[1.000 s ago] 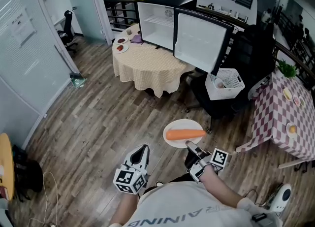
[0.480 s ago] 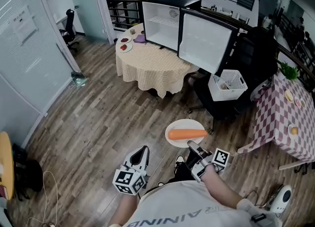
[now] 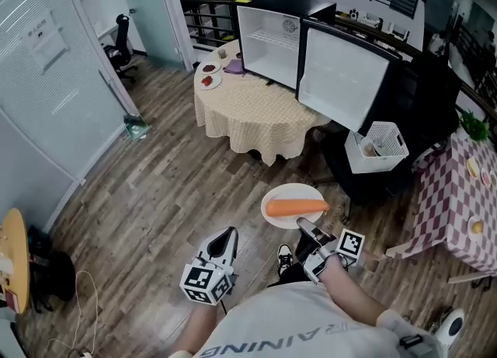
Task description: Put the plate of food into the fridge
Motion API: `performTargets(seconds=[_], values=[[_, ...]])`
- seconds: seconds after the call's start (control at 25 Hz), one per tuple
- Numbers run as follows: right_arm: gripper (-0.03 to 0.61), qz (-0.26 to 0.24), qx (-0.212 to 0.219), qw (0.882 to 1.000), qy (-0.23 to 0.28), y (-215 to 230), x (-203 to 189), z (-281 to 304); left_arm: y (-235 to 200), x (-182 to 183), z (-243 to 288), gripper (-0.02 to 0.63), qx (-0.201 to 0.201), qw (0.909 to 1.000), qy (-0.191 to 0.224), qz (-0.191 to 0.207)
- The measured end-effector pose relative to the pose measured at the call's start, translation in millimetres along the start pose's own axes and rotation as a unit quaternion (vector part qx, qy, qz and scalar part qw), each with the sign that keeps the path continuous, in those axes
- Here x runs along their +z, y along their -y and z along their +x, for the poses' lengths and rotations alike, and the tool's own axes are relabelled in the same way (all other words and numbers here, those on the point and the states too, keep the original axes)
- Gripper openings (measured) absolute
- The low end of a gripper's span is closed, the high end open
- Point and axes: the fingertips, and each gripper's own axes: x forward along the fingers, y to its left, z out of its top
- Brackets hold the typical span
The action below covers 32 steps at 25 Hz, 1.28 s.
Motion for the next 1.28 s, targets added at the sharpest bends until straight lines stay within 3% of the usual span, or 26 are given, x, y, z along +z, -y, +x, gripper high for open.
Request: performTargets(seconds=[0.44,0.96,1.28], values=[[0.035,-0.011,0.004,0.999,-0.043,-20,70,86,-44,41,69,0.009,0.050,0.9985,0.021,-0.010],[0.035,0.002,-0.005,0.998,-0.062,-10,152,158,-78,68,165,0.009,0.075,0.9969,0.022,-0.002],[0.035,0.012,-0.013,0.997,-0.069,3,174,191,-103,71,192,0.009,0.094,0.9955,0.008,-0.005]])
